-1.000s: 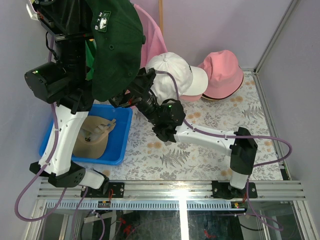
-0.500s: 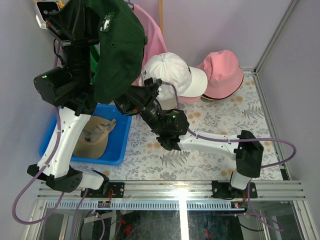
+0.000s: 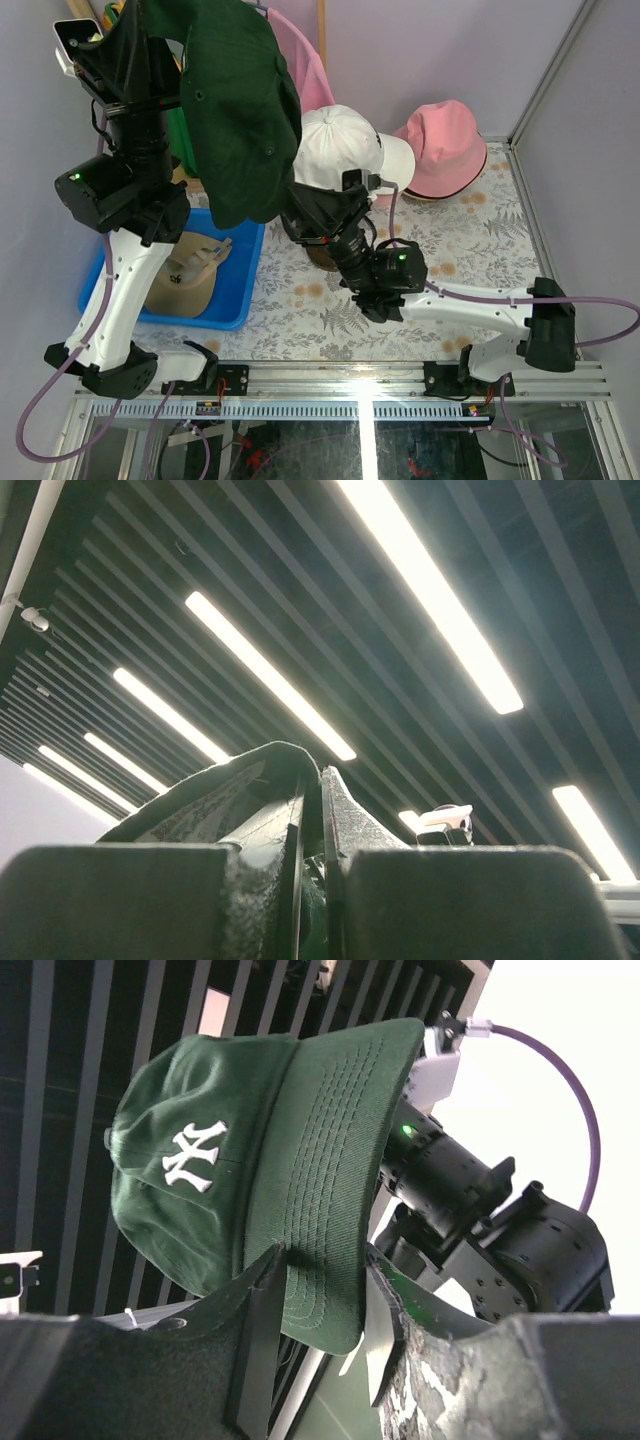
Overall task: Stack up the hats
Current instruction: Stack the hat on the hat.
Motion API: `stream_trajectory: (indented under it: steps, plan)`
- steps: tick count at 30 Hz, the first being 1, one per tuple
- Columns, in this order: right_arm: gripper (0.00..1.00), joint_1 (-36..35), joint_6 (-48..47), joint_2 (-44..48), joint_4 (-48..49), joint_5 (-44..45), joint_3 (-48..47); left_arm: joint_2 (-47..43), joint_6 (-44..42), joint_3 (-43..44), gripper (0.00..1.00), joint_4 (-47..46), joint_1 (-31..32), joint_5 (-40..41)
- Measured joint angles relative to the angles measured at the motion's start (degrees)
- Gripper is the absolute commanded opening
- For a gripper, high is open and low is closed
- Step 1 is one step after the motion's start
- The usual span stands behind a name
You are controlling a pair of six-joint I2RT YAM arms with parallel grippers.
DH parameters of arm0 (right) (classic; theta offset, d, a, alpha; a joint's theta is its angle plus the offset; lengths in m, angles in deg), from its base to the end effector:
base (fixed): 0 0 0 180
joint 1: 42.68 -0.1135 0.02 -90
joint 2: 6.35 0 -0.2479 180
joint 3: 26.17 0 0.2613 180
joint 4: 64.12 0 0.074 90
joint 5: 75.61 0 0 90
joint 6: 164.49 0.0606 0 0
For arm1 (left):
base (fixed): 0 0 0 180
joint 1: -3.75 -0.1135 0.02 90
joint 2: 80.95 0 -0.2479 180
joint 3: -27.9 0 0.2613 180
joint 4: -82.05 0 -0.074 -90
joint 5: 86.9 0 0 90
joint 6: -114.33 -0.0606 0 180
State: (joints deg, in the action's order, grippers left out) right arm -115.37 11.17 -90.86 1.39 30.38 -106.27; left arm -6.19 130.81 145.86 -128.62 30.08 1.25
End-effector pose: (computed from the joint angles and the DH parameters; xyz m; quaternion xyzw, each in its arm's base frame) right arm 0.1114 0.3012 0.4560 0.1617 0.2303 0.9354 0.2142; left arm 0.1629 -0.0828 0.6608 -0.0781 0.1176 -0.9081 0.3942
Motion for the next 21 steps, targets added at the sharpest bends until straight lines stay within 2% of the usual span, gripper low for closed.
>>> stream_trajectory:
  steps: [9, 16, 21]
  plan:
    - [0.32, -0.02, -6.1, 5.97, 0.39, 2.97, 4.76, -2.82, 0.46, -6.88, 0.0, -3.43, 0.0, 0.0]
    - [0.2, -0.02, -13.42, 13.29, -0.92, 4.74, 9.29, -3.69, 1.86, -14.47, 0.0, -6.56, -0.02, 0.0]
    - [0.07, 0.39, -20.96, 22.45, -8.66, 7.17, 11.3, -3.82, 3.43, -19.89, 0.0, -8.24, -1.46, -0.17]
